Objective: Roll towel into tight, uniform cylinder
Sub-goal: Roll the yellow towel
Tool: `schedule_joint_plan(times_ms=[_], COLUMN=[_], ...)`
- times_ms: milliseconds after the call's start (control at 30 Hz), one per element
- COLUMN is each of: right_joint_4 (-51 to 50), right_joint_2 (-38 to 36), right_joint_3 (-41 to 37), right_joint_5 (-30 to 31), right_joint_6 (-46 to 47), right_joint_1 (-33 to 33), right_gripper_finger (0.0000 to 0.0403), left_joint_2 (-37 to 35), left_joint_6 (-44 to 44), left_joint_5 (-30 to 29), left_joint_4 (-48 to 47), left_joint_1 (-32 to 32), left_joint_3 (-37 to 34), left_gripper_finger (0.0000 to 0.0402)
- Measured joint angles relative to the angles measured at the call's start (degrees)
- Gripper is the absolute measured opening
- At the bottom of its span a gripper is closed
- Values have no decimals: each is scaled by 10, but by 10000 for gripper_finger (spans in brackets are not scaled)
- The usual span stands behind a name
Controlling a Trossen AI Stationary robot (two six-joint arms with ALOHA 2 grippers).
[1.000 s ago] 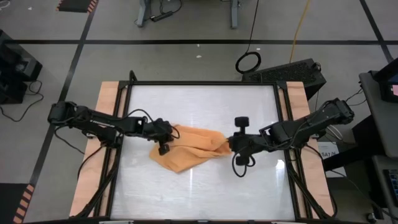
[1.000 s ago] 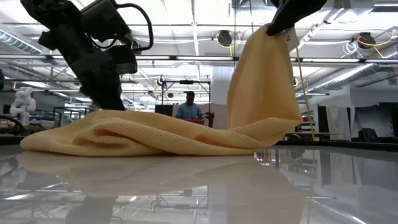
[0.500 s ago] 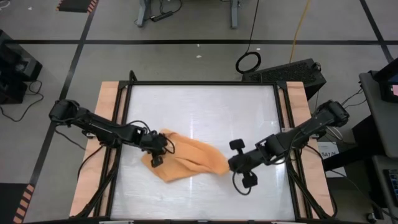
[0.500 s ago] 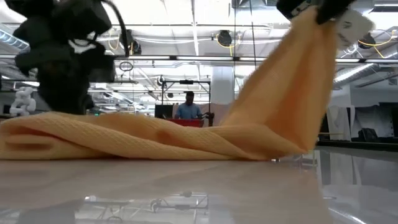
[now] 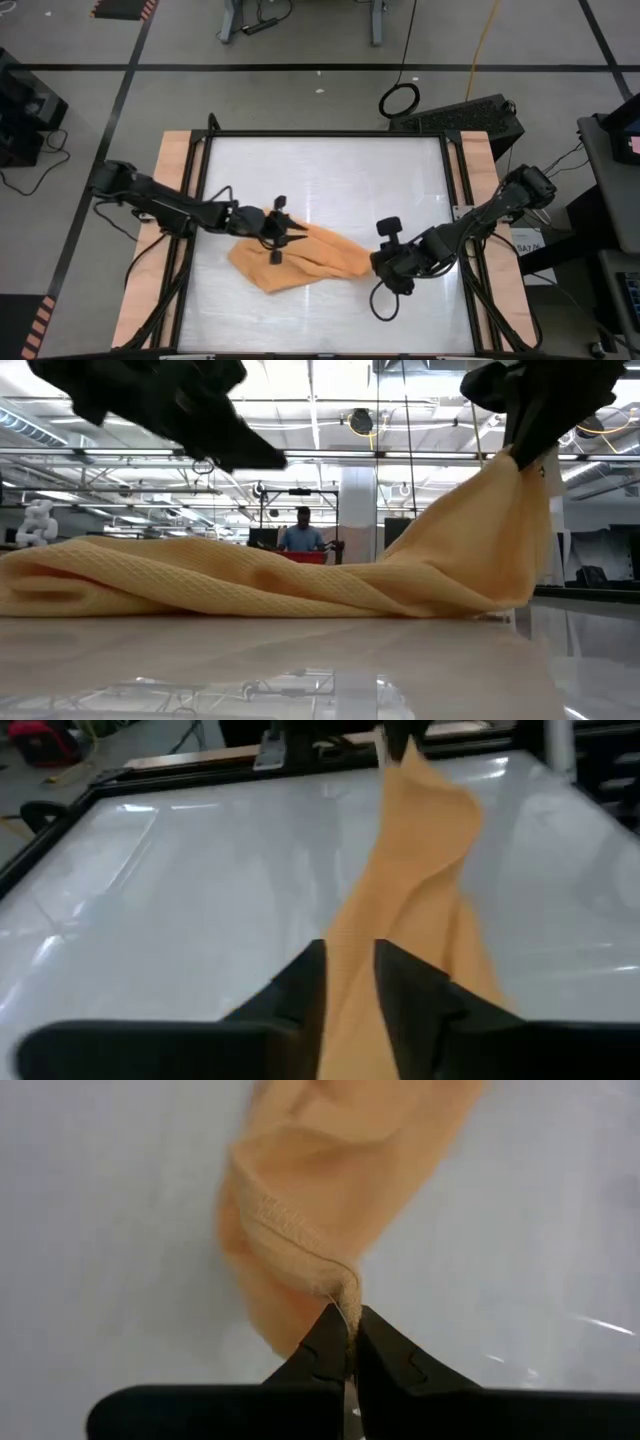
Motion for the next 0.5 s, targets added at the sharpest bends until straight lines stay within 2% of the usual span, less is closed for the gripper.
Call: schedule_joint_plan(times_ms=[100,200,333,500], right_joint_4=[-6,-4,-5,-8], right_joint_2=[-1,-2,-2,-2], right_joint_3=[0,0,0,0], right_joint_5=[36,90,150,153], right_joint_6=[-15,-32,-48,-54], right_joint_1=[2,2,2,2], right_gripper_finger=[2,2,2,2], left_joint_2=[73,143,216,265], left_joint_6=[11,26,57,72], left_joint_5=[9,50,96,169], left_joint_4=[56,99,83,60], left_joint_1=[18,28,28,31], left_joint_3=[13,54,131,191], left_gripper_finger=[147,170,177,178])
